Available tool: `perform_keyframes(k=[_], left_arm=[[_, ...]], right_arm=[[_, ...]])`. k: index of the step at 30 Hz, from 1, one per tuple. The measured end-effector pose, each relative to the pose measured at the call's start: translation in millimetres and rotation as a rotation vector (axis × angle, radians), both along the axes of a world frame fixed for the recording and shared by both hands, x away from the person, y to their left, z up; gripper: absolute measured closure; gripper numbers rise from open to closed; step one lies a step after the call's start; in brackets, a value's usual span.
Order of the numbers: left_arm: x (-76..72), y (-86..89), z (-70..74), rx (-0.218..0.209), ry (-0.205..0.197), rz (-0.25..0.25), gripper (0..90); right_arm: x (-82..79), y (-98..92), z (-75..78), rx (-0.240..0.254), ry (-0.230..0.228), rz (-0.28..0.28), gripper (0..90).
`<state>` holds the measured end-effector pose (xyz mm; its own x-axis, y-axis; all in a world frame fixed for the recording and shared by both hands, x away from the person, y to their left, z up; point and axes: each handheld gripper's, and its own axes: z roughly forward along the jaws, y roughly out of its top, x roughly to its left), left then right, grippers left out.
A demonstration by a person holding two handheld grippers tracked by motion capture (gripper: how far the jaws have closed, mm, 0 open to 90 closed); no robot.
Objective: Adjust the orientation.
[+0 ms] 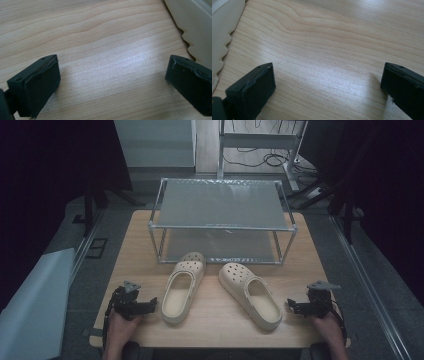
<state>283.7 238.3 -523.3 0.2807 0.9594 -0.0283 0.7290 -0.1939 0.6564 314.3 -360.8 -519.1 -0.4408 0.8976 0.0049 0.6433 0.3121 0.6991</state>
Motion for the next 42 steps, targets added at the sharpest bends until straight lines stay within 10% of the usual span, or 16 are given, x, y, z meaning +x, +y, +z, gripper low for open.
perform_keyframes(k=[20, 35, 42], left_arm=[[4.6, 4.9, 1.1, -0.032, 0.002, -0.071, 0.0], [-7.7, -42.8, 4.5, 0.014, 0.039, -0.223, 0.0], [-8.1, -46.2, 6.8, -0.002, 0.064, -0.199, 0.0]], right_arm=[[-0.1, 0.4, 0.3, -0.002, 0.004, 0.002, 0.0], [-0.2, 1.7, 0.0, -0.002, 0.000, -0.006, 0.0], [-0.3, 1.9, 0.0, -0.001, 0.002, -0.006, 0.0]])
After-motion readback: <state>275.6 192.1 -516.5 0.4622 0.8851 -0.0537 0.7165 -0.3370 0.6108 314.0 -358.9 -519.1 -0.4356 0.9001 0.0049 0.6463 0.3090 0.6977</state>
